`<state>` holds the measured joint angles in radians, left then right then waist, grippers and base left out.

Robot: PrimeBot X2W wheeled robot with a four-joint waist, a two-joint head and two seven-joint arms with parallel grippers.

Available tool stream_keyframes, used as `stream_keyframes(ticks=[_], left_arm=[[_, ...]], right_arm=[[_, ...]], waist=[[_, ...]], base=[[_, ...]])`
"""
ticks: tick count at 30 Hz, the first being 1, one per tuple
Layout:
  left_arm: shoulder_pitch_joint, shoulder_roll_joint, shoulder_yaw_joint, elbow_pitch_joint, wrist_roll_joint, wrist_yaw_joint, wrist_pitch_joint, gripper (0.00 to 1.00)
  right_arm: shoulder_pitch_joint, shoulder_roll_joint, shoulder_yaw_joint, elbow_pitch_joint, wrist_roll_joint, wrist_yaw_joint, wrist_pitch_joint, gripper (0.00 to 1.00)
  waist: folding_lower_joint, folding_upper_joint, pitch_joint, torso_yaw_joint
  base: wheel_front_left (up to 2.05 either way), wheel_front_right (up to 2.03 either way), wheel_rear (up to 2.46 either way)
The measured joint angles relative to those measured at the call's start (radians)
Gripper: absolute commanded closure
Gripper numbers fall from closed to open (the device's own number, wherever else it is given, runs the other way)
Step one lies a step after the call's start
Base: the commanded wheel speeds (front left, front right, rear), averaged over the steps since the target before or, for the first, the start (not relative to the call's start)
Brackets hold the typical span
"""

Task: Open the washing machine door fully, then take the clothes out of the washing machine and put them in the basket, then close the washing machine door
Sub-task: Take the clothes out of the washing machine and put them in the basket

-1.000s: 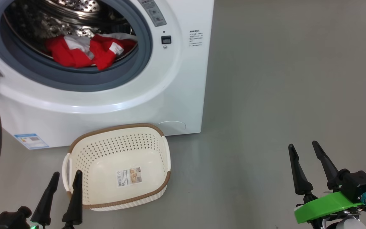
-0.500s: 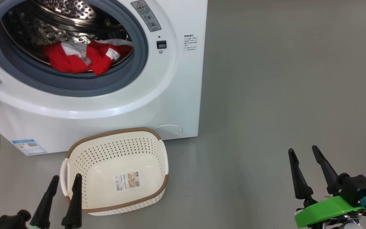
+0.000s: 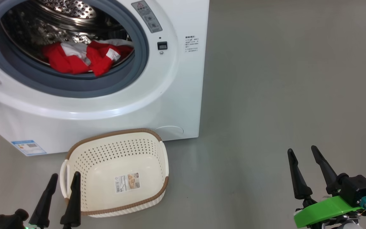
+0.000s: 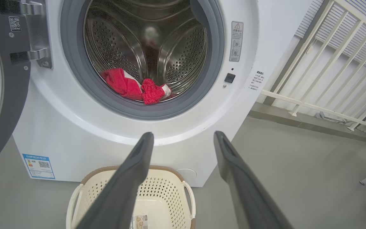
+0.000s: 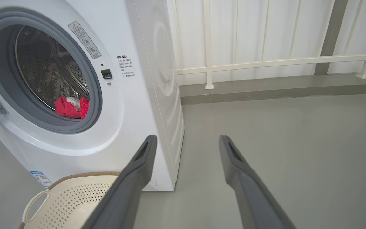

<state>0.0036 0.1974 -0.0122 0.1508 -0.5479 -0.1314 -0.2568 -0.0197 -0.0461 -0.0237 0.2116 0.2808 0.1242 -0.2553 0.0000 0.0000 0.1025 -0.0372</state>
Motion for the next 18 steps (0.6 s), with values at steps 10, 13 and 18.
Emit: stream_keyframes(ticks=[10,13,18], left_arm=[[-0.001,0.007,-0.002,-0.003,-0.009,0.0,0.0,0.0],[-0.002,0.008,-0.001,-0.003,-0.009,0.0,0.0,0.0],[-0.006,0.009,-0.001,0.008,-0.007,0.0,0.0,0.0]], right_arm=[[-0.001,0.0,0.001,-0.002,0.0,0.0,0.0,0.0],[-0.001,0.0,0.001,-0.003,0.0,0.0,0.0,0.0],[-0.005,0.0,0.003,-0.003,0.0,0.0,0.0,0.0]], waist=[[0.0,0.0,0.018,0.002],[0.0,0.0,0.023,0.004],[0.0,0.0,0.031,0.007]], base=[[1.25,-1.26,0.01],[1.54,-1.6,0.06],[1.35,-1.37,0.02]])
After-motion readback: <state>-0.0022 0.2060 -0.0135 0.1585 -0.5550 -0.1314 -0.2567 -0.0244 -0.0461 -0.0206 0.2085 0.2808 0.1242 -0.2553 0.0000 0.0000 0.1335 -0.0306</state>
